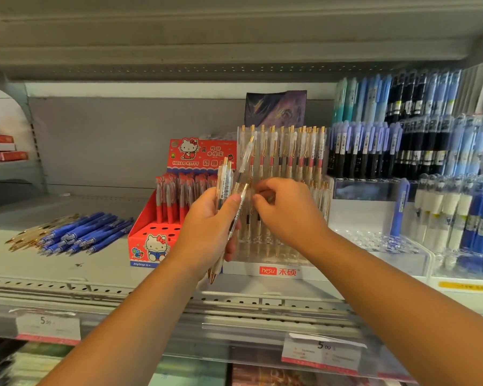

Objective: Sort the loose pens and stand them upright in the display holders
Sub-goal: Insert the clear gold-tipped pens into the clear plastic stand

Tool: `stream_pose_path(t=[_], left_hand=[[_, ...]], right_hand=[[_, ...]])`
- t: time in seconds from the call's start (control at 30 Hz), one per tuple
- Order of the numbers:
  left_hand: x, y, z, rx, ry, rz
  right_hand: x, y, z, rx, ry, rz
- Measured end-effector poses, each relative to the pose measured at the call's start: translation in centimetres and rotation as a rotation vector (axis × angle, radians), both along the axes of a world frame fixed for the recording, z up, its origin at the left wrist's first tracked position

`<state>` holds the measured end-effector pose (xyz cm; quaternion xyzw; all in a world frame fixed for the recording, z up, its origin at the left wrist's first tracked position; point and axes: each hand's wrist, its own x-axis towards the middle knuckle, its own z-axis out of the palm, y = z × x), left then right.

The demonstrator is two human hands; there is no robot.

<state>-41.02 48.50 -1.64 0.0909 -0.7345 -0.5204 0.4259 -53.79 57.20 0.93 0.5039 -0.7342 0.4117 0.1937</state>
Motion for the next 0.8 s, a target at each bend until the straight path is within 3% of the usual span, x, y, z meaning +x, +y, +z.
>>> stream_pose_path(t=[0.13, 0.3, 0.43, 0.67, 0.8], left_hand=[[-0.1, 0.0, 0.0, -0.018, -0.007, 0.026], [-0.1, 0.0, 0.0, -0.027, -0.002, 0.031], [-0.1, 0.2, 0.1, -0.033, -0.007, 0.033], [-0.3, 0.1, 0.0, 0.003, -0.026, 0.023], [-0.5, -0.2, -0.1, 0.020, -0.034, 0.032]], right_hand=[[0.6, 0.6, -0.1, -0.069, 0.033, 0.014], [1.4, 1.1, 0.7, -0.066, -0.515, 0.460], [1.0, 1.7, 0.7, -0.038, -0.683, 0.558], [0.2, 2.8, 1.1, -0.243, -0.809, 0.757], [-0.2, 2.9, 1.1, -0.434, -0.773, 0.642]])
